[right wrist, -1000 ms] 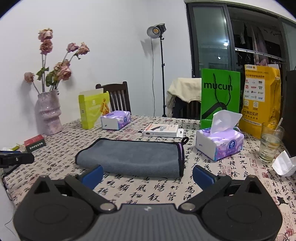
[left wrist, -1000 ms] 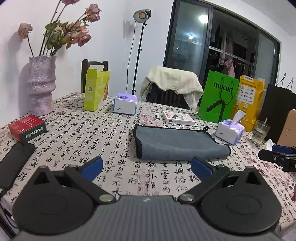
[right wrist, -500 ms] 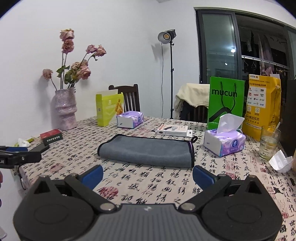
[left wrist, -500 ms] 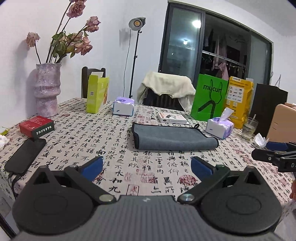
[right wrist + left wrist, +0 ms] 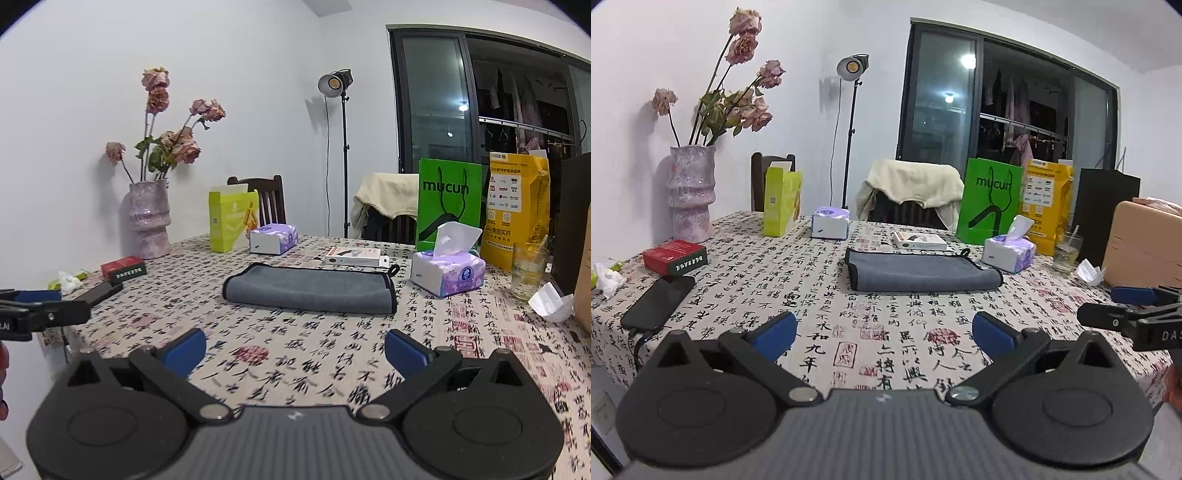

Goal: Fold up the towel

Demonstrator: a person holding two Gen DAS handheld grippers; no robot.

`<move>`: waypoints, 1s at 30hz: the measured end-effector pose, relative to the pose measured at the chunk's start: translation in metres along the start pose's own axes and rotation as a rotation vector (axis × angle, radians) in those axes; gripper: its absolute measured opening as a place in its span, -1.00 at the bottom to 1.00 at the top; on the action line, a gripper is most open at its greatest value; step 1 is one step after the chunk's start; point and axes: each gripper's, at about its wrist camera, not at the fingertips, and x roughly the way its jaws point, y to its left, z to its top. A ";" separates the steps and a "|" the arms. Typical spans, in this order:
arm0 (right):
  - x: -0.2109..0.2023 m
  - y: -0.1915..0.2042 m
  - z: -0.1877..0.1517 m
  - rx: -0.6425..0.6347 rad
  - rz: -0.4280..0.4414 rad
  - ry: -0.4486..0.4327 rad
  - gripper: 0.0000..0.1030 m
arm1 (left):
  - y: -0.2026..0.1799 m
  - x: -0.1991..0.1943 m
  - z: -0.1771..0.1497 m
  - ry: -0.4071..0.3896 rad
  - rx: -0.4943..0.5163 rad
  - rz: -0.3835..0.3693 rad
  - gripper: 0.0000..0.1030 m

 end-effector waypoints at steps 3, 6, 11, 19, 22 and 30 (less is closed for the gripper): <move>-0.015 0.007 -0.008 -0.007 0.012 -0.017 1.00 | -0.003 -0.009 -0.006 -0.005 0.013 0.009 1.00; -0.026 0.012 -0.015 0.010 0.024 -0.025 1.00 | -0.004 -0.018 -0.012 -0.004 -0.008 -0.007 1.00; -0.043 0.027 -0.026 0.001 0.046 -0.029 1.00 | -0.008 -0.030 -0.022 0.006 -0.011 -0.012 1.00; -0.066 0.051 -0.039 -0.029 0.056 -0.033 1.00 | -0.008 -0.047 -0.041 -0.009 -0.006 -0.007 1.00; -0.076 0.060 -0.044 -0.043 0.061 -0.036 1.00 | -0.008 -0.059 -0.046 -0.027 0.021 0.003 1.00; -0.097 0.080 -0.067 -0.032 0.092 -0.053 1.00 | -0.006 -0.092 -0.061 -0.076 0.049 0.004 1.00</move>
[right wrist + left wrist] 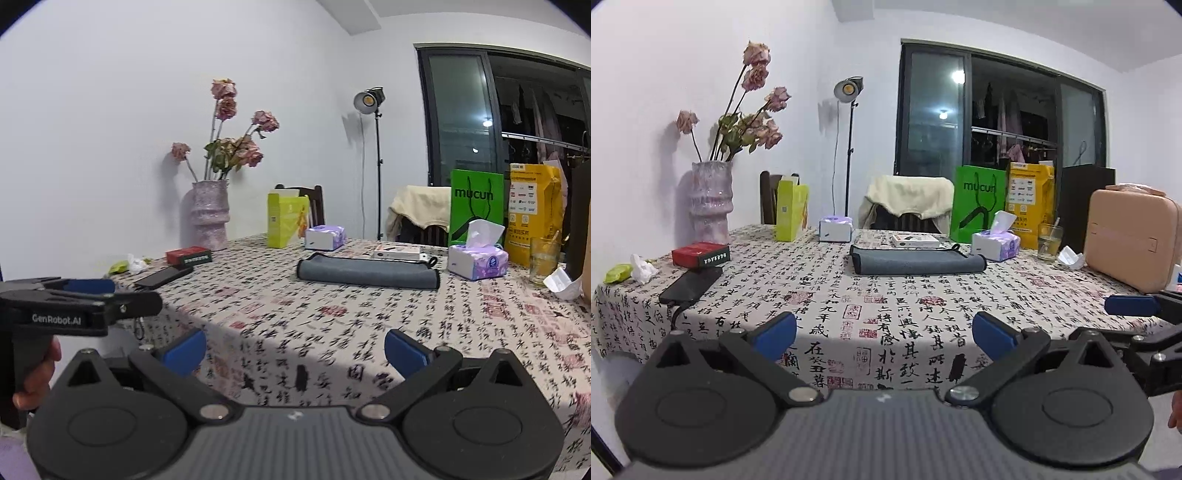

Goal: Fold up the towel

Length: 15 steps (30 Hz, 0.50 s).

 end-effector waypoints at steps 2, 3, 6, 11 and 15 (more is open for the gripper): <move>-0.007 0.005 -0.005 0.011 0.005 -0.007 1.00 | -0.003 -0.007 -0.003 -0.005 0.019 -0.013 1.00; -0.010 0.007 -0.007 0.008 0.013 -0.009 1.00 | -0.005 -0.011 -0.006 -0.013 0.023 -0.012 1.00; -0.017 0.013 -0.010 -0.007 -0.002 -0.009 1.00 | -0.010 -0.019 -0.013 -0.015 0.021 -0.020 1.00; -0.036 0.019 -0.022 0.031 -0.017 -0.023 1.00 | -0.019 -0.027 -0.028 -0.002 0.055 -0.051 1.00; -0.048 0.023 -0.031 0.051 -0.016 0.001 1.00 | -0.019 -0.030 -0.039 0.035 0.015 -0.051 1.00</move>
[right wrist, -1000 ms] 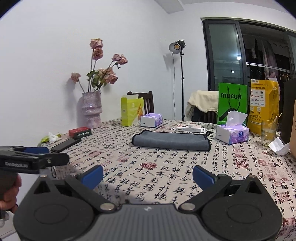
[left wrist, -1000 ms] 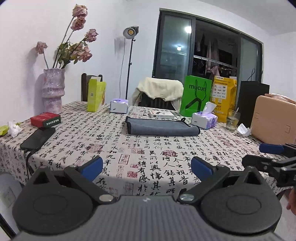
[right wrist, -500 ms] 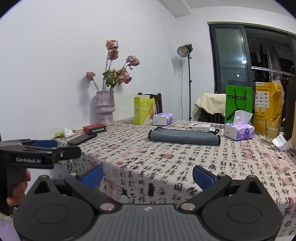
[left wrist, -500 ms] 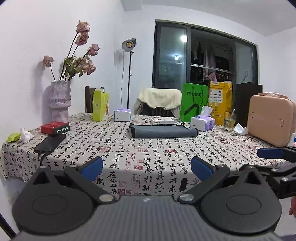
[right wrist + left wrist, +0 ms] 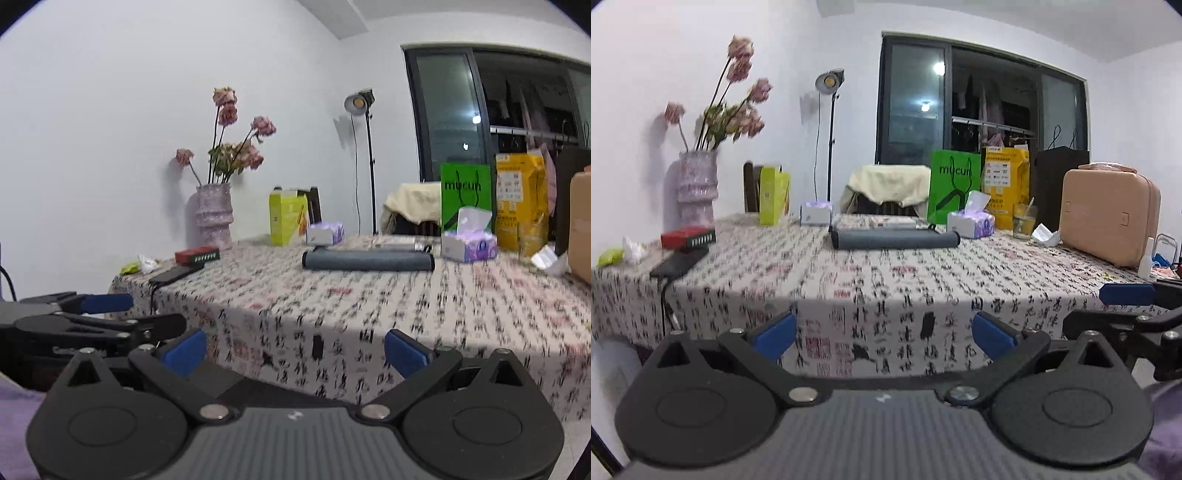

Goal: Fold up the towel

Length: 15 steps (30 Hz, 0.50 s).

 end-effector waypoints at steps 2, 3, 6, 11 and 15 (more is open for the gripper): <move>-0.003 0.002 -0.003 -0.003 -0.001 0.016 1.00 | -0.001 -0.004 -0.004 -0.005 0.011 -0.002 1.00; -0.004 0.003 -0.004 -0.007 -0.001 0.022 1.00 | -0.001 -0.005 -0.004 -0.008 0.015 -0.004 1.00; -0.005 0.003 -0.006 -0.001 -0.010 0.030 1.00 | -0.001 -0.009 -0.004 -0.021 0.011 0.009 1.00; -0.008 0.001 -0.007 0.018 -0.028 0.020 1.00 | -0.002 -0.009 -0.004 -0.022 0.016 0.006 1.00; -0.007 0.000 -0.007 0.023 -0.022 0.022 1.00 | -0.003 -0.008 -0.004 -0.023 0.017 0.007 1.00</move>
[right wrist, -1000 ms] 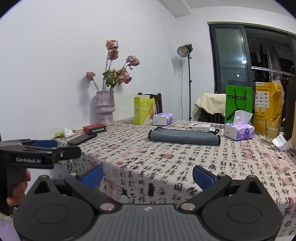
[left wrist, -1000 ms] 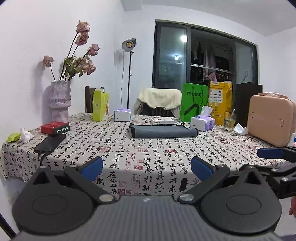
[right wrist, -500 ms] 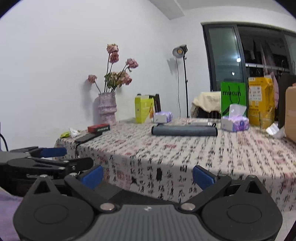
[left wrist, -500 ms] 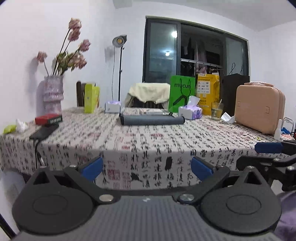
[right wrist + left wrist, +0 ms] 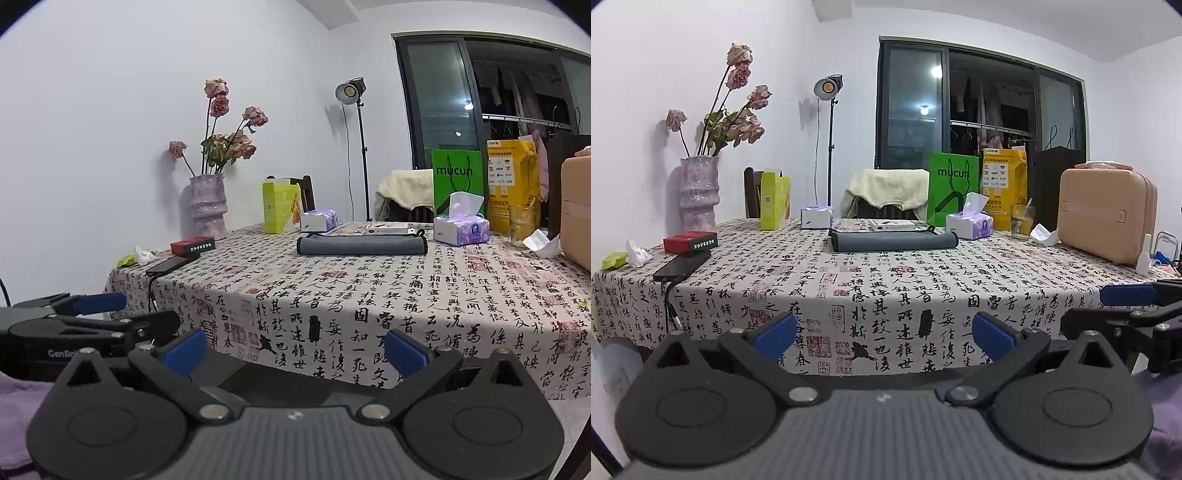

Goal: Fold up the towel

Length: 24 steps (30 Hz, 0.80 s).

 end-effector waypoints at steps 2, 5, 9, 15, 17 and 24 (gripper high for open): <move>0.000 0.000 0.000 -0.001 -0.001 -0.001 1.00 | 0.000 0.000 0.000 0.000 0.001 -0.001 1.00; 0.001 0.000 -0.001 0.000 0.001 0.000 1.00 | 0.000 0.001 0.000 -0.001 0.003 0.000 1.00; 0.001 0.001 -0.001 -0.001 0.000 -0.002 1.00 | 0.000 0.000 -0.001 -0.002 0.002 0.000 1.00; 0.001 0.001 0.000 -0.001 0.000 -0.001 1.00 | 0.000 0.000 -0.001 -0.003 0.004 0.001 1.00; 0.001 0.001 0.000 -0.001 0.001 -0.001 1.00 | 0.000 0.000 -0.001 -0.003 0.003 0.001 1.00; 0.001 0.000 -0.002 -0.002 0.004 -0.002 1.00 | 0.000 -0.001 0.000 -0.002 0.005 -0.001 1.00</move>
